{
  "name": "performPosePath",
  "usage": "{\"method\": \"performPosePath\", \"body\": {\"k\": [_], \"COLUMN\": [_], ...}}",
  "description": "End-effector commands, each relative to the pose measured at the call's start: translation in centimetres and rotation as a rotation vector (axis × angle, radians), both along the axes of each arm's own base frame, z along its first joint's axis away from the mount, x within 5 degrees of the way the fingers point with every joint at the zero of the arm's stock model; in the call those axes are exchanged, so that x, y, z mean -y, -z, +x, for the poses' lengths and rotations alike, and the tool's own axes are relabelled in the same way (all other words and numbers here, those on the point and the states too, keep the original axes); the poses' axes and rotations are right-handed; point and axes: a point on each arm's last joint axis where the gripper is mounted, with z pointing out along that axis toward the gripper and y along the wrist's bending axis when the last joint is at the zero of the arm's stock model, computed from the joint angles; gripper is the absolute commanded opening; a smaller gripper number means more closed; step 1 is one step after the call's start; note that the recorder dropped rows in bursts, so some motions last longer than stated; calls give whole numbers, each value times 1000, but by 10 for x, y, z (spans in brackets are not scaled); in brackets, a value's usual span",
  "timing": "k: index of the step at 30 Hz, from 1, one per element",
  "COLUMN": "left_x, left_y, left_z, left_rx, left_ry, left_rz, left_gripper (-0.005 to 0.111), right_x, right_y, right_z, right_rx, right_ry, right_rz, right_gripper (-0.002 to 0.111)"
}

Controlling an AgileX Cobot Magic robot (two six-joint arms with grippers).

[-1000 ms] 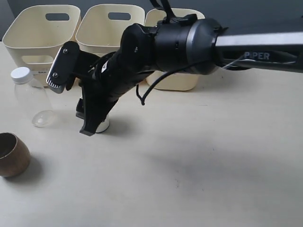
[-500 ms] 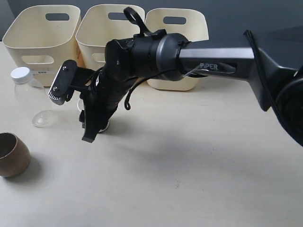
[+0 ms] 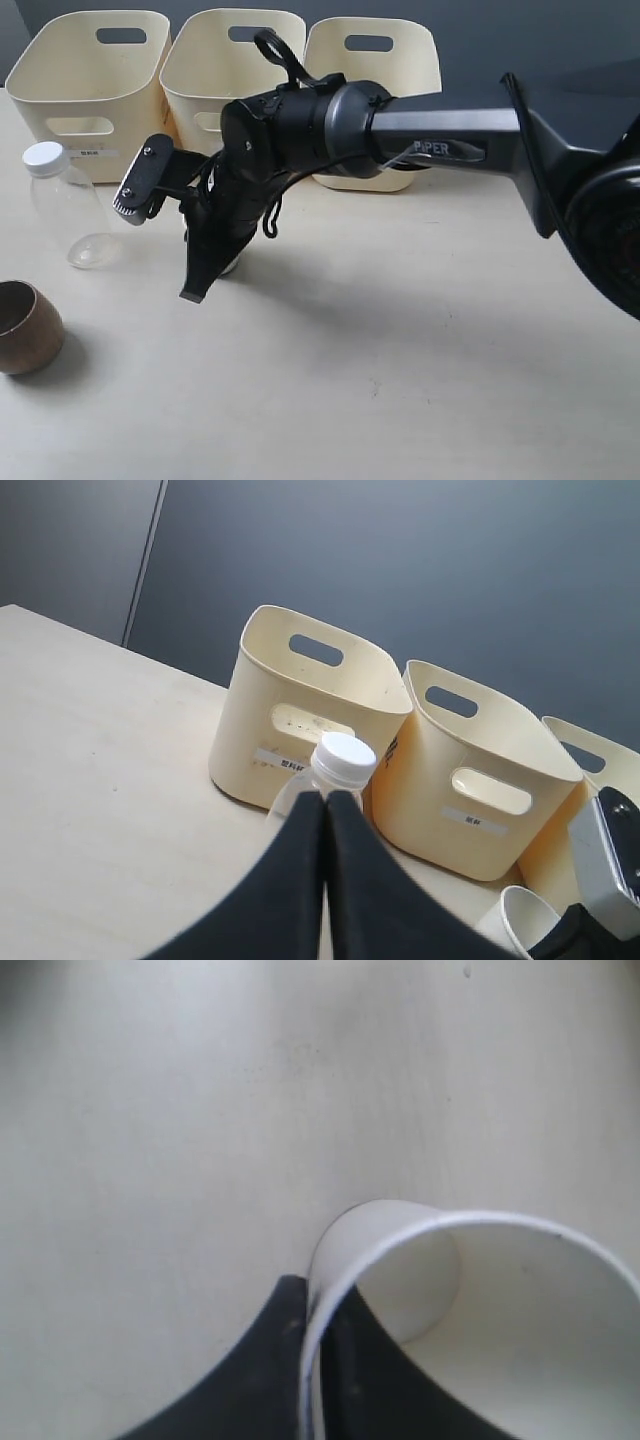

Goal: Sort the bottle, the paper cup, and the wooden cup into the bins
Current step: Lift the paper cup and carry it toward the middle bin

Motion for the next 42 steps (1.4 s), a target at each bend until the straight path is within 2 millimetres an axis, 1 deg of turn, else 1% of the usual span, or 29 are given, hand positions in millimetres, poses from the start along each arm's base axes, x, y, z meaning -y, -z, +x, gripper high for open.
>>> {"method": "performPosePath", "body": {"k": [1,6,9,13,22,27,30,32,35,38,42], "left_x": [0,0,0,0,0,0,0,0,0,0,0], "left_y": [0,0,0,0,0,0,0,0,0,0,0], "left_z": [0,0,0,0,0,0,0,0,0,0,0], "left_rx": [3,3,3,2,2,2,2,2,1,1,1], "left_ry": [7,7,7,8,8,8,8,8,7,7,7], "left_rz": [10,10,10,10,10,10,10,10,18,20,20], "left_gripper": [0,0,0,0,0,0,0,0,0,0,0], "right_x": [0,0,1,2,3,-1,-2,-1,0,-2,-2], "right_y": [-1,-8,-21,-44,-105,-136,-150,-157,-160,-156,-144], "right_z": [2,2,2,2,1,6,11,16,25,38,62], "right_rx": [10,24,45,89,202,271,340,394,469,550,519], "right_ry": [6,5,21,27,36,49,59,78,118,144,242], "right_rz": [-2,7,37,87,217,294,327,322,302,257,247], "right_gripper": [-1,-1,-1,-1,-1,-1,-1,-1,-1,-1,-1]}}
